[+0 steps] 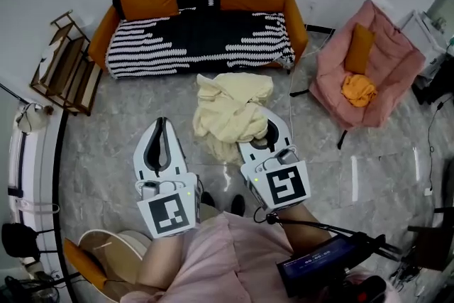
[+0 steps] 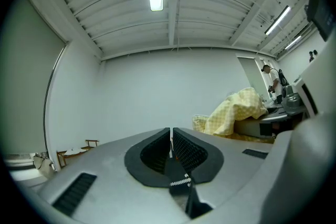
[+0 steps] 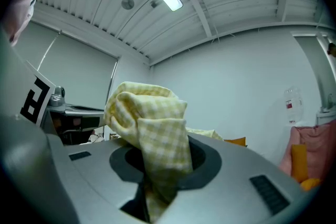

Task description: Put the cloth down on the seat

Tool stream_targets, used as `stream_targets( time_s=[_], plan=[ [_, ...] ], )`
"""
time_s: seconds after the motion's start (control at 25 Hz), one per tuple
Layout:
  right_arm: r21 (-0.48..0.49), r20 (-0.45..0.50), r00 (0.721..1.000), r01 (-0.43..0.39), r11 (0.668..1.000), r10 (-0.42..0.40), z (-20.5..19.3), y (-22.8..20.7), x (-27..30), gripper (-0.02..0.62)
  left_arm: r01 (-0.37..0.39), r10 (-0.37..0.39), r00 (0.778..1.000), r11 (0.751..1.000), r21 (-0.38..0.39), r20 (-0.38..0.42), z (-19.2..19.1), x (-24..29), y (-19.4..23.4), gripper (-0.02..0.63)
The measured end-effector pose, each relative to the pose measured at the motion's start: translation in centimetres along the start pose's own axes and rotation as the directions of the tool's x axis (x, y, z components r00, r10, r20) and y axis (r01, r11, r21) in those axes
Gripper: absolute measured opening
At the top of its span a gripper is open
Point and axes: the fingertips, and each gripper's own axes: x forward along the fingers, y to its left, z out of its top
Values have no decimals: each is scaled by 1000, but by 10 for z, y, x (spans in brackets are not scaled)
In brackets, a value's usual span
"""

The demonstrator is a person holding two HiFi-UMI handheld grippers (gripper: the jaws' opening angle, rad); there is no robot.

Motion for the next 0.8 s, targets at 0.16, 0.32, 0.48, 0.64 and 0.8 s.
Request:
stream_targets(
  time_s=[0.16, 0.32, 0.48, 0.64, 0.8],
  plan=[
    [17, -11, 1000, -15, 1000, 15, -12, -32, -13, 101, -8, 8, 1000, 1000, 11, -18, -5, 5, -35, 25],
    [19, -14, 1000, -21, 1000, 21, -17, -36, -2, 101, -15, 15, 1000, 1000, -3, -2, -7, 15, -32, 25],
    [22, -22, 999, -27, 999, 28, -24, -51, 14, 101, -32, 32, 999, 999, 1, -8, -12, 36, -30, 25],
    [20, -28, 999, -29, 999, 30, -29, -59, 44, 101, -37, 37, 999, 999, 14, -13, -21, 65, -17, 25],
    [26, -42, 999, -30, 999, 31, -38, -65, 86, 101, -40, 41, 999, 999, 12, -24, -31, 101, 4, 25]
  ],
)
